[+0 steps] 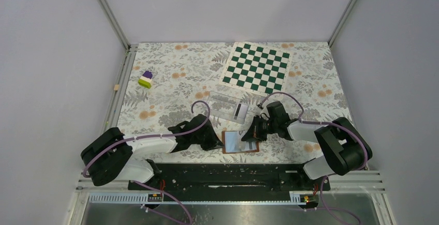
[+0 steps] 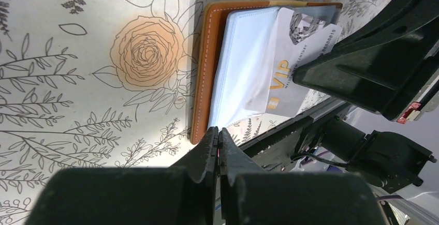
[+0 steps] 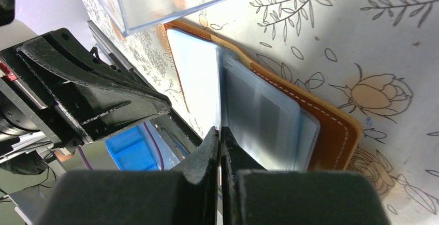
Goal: Put the credit cards into the card holder
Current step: Insert the credit card into the card holder.
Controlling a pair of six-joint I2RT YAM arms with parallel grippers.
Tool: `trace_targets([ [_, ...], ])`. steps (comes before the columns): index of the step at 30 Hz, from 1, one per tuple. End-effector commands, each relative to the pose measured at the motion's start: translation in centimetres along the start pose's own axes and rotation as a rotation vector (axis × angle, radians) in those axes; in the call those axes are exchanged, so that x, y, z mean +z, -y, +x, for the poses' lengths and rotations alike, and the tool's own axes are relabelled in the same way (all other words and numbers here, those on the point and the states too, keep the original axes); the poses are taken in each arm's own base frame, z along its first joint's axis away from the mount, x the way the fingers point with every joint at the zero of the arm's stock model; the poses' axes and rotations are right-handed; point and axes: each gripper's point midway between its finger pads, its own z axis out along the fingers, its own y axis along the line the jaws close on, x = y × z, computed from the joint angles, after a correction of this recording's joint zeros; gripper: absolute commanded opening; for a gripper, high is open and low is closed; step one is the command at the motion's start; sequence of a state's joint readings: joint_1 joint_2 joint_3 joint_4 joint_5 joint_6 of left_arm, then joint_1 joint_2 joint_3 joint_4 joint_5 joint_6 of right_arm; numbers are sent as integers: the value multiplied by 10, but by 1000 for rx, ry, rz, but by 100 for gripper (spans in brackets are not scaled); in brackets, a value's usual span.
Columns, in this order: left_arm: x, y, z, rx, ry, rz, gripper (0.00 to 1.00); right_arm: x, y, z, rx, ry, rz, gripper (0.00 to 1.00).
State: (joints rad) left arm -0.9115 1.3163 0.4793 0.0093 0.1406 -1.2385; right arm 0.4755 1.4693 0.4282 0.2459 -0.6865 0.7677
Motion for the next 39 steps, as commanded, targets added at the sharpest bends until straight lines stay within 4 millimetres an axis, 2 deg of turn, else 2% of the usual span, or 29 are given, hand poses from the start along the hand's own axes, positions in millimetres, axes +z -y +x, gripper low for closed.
trace_targets([
  [1,5,1,-6,4,25,-4,0,0,5,-4,-7,30,31,0],
  [5,11,1,-8,18,9,-53,4,-2,13,3,8,33,54,0],
  [10,21,-4,-6,16,-17,-93,8,-2,16,-2,1,59,69,0],
  [15,26,-9,-4,14,-37,-127,0,3,12,-7,26,83,31,0],
  [19,26,-11,-3,7,-42,-140,0,5,19,6,77,39,26,0],
  [24,26,-13,-3,4,-40,-146,0,-2,32,25,118,-1,84,0],
  [34,28,-11,-2,11,-49,-141,0,-11,29,24,89,-19,140,0],
  [39,30,-10,-1,22,-63,-135,0,-10,31,31,45,-113,149,0],
])
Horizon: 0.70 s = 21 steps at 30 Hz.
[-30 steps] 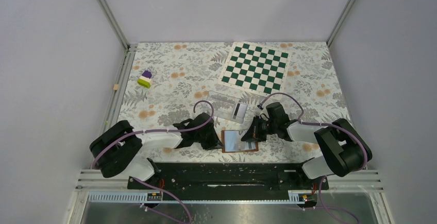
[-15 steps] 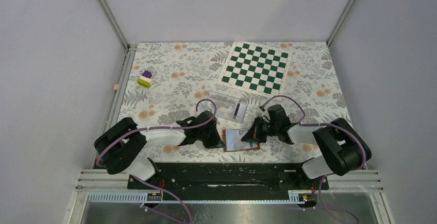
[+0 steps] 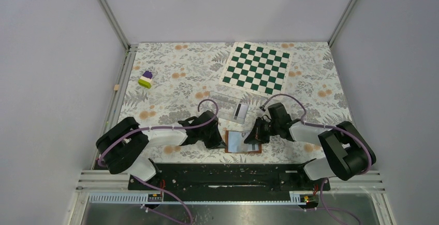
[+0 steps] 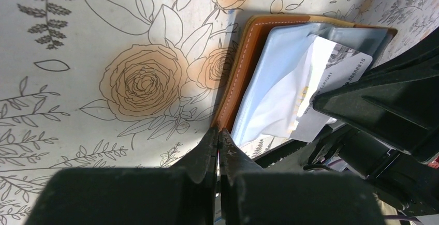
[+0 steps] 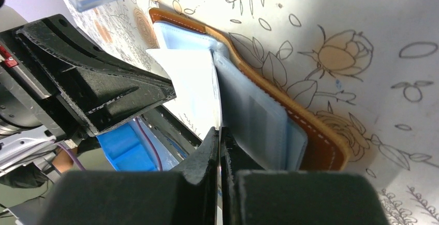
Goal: Put the credit cards into the card holder
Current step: Insert the credit card into the card holder.
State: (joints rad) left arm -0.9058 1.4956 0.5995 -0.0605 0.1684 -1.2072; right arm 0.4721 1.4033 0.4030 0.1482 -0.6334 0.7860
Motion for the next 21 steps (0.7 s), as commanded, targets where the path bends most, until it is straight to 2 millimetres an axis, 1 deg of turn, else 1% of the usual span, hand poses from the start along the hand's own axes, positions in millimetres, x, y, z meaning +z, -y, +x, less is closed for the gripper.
trace_targets([
  [1,7,-1,-2,17,-1,-21,0,0,22,24,-11,-142,89,0],
  [5,5,4,-3,40,-6,-18,0,4,20,27,-13,-217,71,0],
  [7,4,7,-6,46,-2,-18,0,5,23,29,-6,-252,90,0],
  [11,2,7,-11,45,5,-20,0,2,25,20,-41,-248,143,1],
  [14,2,6,-16,45,5,-21,0,-3,26,14,-88,-248,189,7],
  [16,3,6,-18,47,4,-21,0,-6,27,10,-116,-256,218,14],
  [18,5,6,-20,48,-1,-22,0,-6,27,6,-132,-256,229,20],
  [21,8,9,-21,54,-9,-18,0,-6,27,1,-146,-236,237,26],
])
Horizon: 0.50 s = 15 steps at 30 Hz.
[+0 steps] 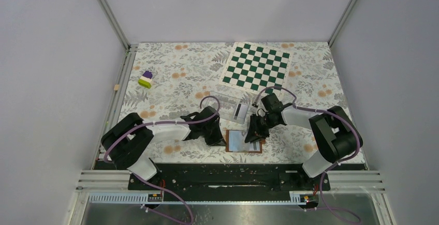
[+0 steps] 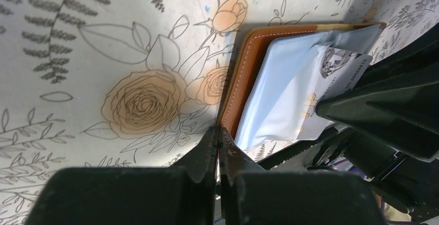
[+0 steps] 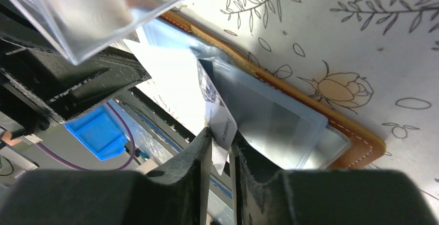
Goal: Put the credit cards into the card holder
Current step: Insert the credit card into the card holder.
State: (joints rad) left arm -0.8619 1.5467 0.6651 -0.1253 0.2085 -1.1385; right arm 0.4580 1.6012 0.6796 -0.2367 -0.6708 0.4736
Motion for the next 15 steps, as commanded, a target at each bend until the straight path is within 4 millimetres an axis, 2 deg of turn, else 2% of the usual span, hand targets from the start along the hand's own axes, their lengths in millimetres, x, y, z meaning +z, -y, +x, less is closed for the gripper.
trace_targets([
  [1,6,10,-12,32,18,14,0,-2,20,10,-24,-35,116,28],
  [8,11,17,-14,48,3,21,0,-12,21,5,-56,38,146,49],
  [15,10,17,-21,78,5,-18,0,-17,22,-4,-62,72,193,51],
])
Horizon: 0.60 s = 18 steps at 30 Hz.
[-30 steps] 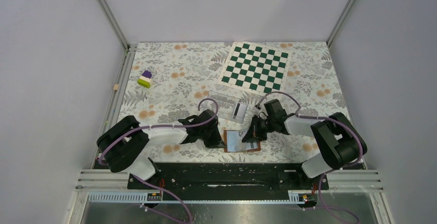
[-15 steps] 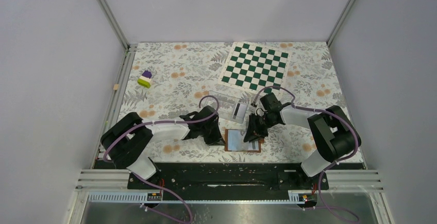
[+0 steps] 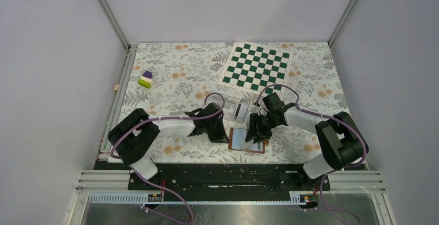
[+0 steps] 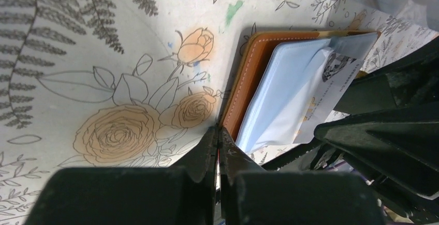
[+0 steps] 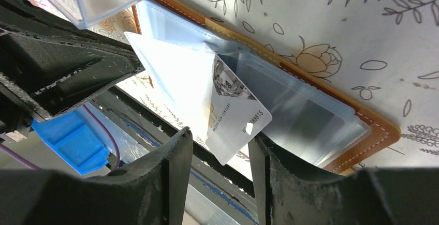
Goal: Put the credit cards into the card holder
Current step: Insert the credit card into the card holder.
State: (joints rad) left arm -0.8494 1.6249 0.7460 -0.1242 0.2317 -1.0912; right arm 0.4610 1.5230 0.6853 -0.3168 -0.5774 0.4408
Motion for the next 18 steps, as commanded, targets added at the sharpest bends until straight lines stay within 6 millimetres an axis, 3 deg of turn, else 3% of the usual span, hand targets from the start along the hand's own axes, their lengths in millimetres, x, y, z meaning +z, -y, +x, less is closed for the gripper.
trace_targets([
  [1,0,0,-12,46,16,-44,0,-4,19,-5,-28,26,131,51],
  [6,-1,1,-16,72,16,-65,0,-8,26,-11,-40,63,187,46],
  [10,-2,5,-19,86,8,-54,0,-4,17,-17,-62,100,121,35],
  [18,-20,9,-27,157,22,-112,0,6,19,-22,-59,98,108,35],
])
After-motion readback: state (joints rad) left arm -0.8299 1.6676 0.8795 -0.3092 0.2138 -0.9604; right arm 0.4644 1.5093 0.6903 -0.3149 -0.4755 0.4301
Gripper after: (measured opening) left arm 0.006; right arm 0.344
